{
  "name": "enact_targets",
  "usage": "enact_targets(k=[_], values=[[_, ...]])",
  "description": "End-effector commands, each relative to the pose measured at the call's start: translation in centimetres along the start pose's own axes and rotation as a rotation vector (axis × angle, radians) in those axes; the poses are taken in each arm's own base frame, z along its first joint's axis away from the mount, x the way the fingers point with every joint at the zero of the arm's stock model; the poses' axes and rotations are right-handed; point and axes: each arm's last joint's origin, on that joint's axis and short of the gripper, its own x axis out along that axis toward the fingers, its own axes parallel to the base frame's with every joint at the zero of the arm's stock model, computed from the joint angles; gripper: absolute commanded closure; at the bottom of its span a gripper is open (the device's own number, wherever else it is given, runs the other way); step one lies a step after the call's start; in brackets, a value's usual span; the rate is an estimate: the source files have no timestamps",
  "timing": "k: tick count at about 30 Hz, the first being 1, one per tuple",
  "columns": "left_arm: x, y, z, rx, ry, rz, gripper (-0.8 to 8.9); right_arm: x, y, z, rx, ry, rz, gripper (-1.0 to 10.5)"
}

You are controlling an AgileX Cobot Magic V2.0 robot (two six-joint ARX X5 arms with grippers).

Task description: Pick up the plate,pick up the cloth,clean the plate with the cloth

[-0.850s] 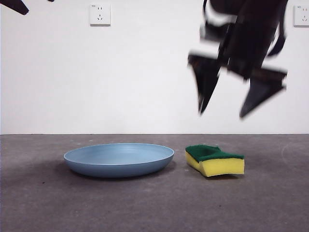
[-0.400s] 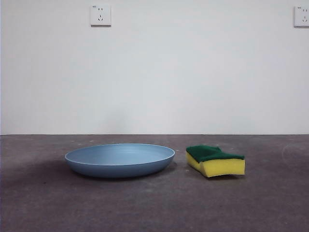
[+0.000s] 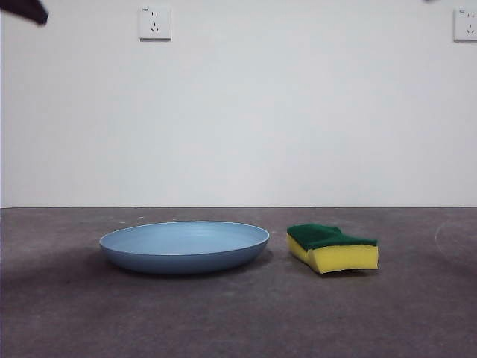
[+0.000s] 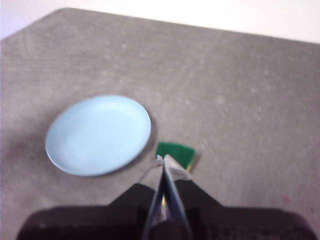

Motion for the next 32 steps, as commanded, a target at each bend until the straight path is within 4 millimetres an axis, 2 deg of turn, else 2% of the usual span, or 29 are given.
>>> enact_targets(k=[1,5,23,27,32], values=[[0.1,0.0,-1.6,-0.026,-0.044,-0.012,8.22,0.2,-0.1,-1.7,-0.013,0.003,-0.009,9.5],[0.1,0.0,-2.0,-0.055,-0.018,-0.014,8.17,0.3,-0.3,-1.9,-0.012,0.012,-0.055,9.5],[0.7,-0.1,-2.4,-0.049,0.033,-0.005,8.17,0.3,-0.3,-2.0,-0.012,0.023,-0.054,9.5],[-0.2,0.6,-2.1,0.050,-0.020,0.047,8.17,0.3,-0.3,-2.0,-0.012,0.023,-0.054,9.5],[-1.6,2.1,-1.8,0.021,-0.106,0.092,8.17,0.3,-0.3,-2.0,-0.012,0.023,-0.054,9.5]])
